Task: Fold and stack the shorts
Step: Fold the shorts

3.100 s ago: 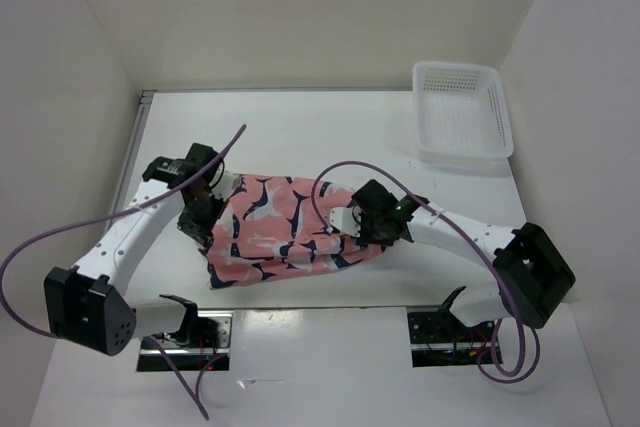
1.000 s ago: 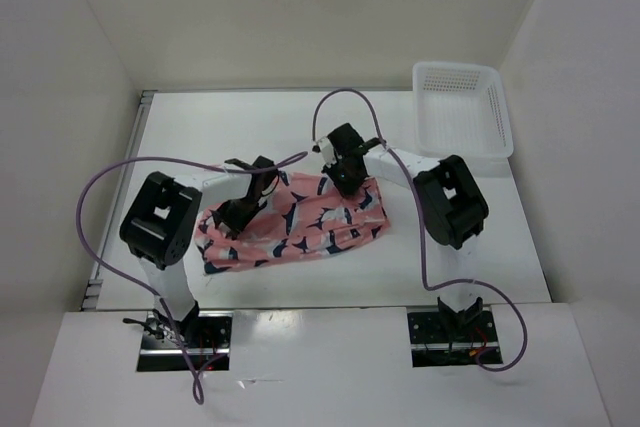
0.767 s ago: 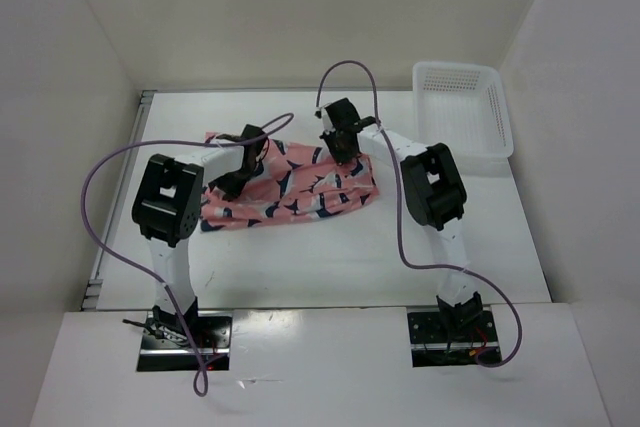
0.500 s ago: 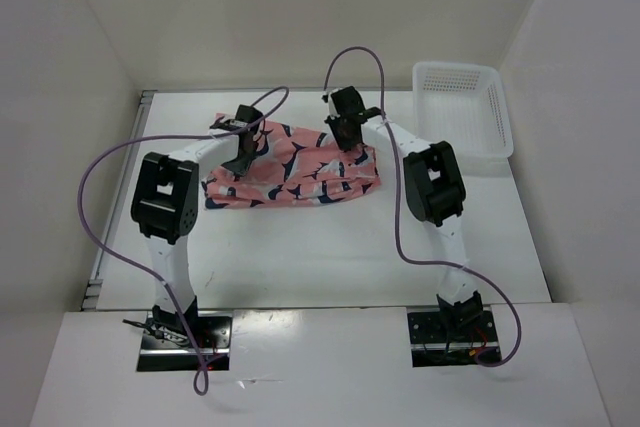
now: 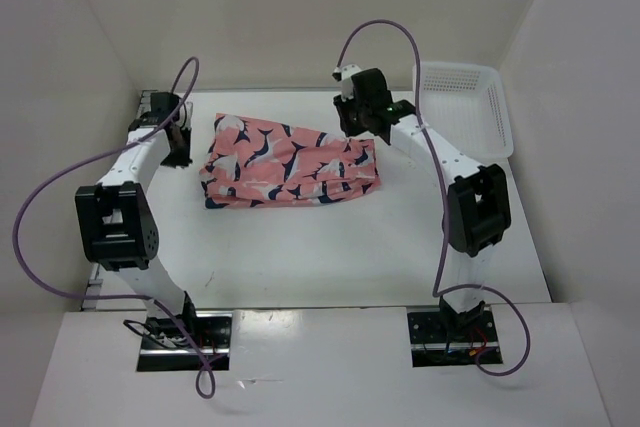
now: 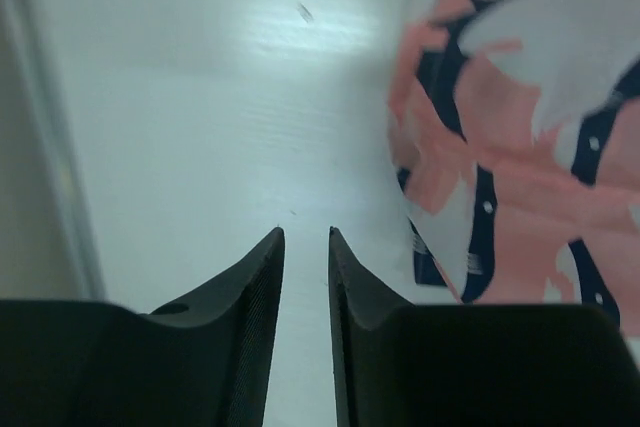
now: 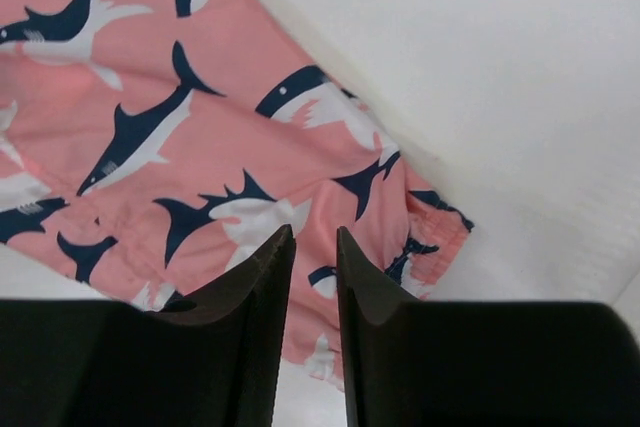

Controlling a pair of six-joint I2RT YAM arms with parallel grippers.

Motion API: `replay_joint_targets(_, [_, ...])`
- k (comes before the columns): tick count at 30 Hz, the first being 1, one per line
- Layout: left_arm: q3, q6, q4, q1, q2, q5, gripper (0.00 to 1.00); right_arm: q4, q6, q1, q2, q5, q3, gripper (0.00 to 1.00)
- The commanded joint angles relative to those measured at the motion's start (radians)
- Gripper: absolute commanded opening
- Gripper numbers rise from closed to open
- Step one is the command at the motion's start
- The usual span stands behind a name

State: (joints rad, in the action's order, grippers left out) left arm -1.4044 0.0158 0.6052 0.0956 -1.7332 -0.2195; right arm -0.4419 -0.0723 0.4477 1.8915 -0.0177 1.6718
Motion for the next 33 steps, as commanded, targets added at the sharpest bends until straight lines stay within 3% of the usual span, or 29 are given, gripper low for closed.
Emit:
replay_joint_targets(1, [0.057, -0.016, 0.064, -0.002, -0.035, 0.27, 0.31, -0.007, -0.004, -0.01, -0.009, -0.08, -0.05, 0.3])
replay_joint_targets(4, [0.047, -0.016, 0.064, 0.016, -0.093, 0.369, 0.36, -0.029, -0.015, -0.01, -0.009, -0.103, -0.05, 0.32])
replay_joint_targets(7, [0.001, -0.016, 0.074, 0.073, -0.112, 0.559, 0.42, -0.058, -0.03, -0.023, -0.009, -0.119, -0.063, 0.36])
replay_joint_targets(11, [0.001, -0.016, 0.106, 0.095, -0.1, 0.609, 0.45, -0.058, -0.011, -0.05, -0.034, -0.117, -0.133, 0.37])
replay_joint_targets(15, [-0.042, -0.016, 0.156, 0.095, -0.028, 0.588, 0.44, -0.067, 0.064, -0.089, -0.045, -0.117, -0.181, 0.38])
replay_joint_targets(17, [-0.094, -0.016, 0.173, 0.095, -0.017, 0.554, 0.44, -0.067, 0.122, -0.089, -0.045, -0.101, -0.192, 0.61])
replay_joint_targets(19, [-0.125, -0.016, 0.195, 0.095, -0.017, 0.533, 0.44, -0.067, 0.166, -0.089, -0.036, -0.064, -0.204, 0.71])
replay_joint_targets(22, [-0.146, -0.016, 0.196, 0.044, -0.017, 0.493, 0.46, -0.067, 0.244, -0.124, -0.035, -0.041, -0.24, 0.77])
replay_joint_targets(27, [-0.045, -0.016, 0.122, -0.086, -0.052, 0.359, 0.48, -0.077, 0.302, -0.152, -0.006, -0.057, -0.279, 0.87])
replay_joint_targets(33, [0.084, -0.016, 0.056, -0.111, -0.084, 0.262, 0.48, -0.054, 0.325, -0.161, 0.047, -0.077, -0.279, 0.9])
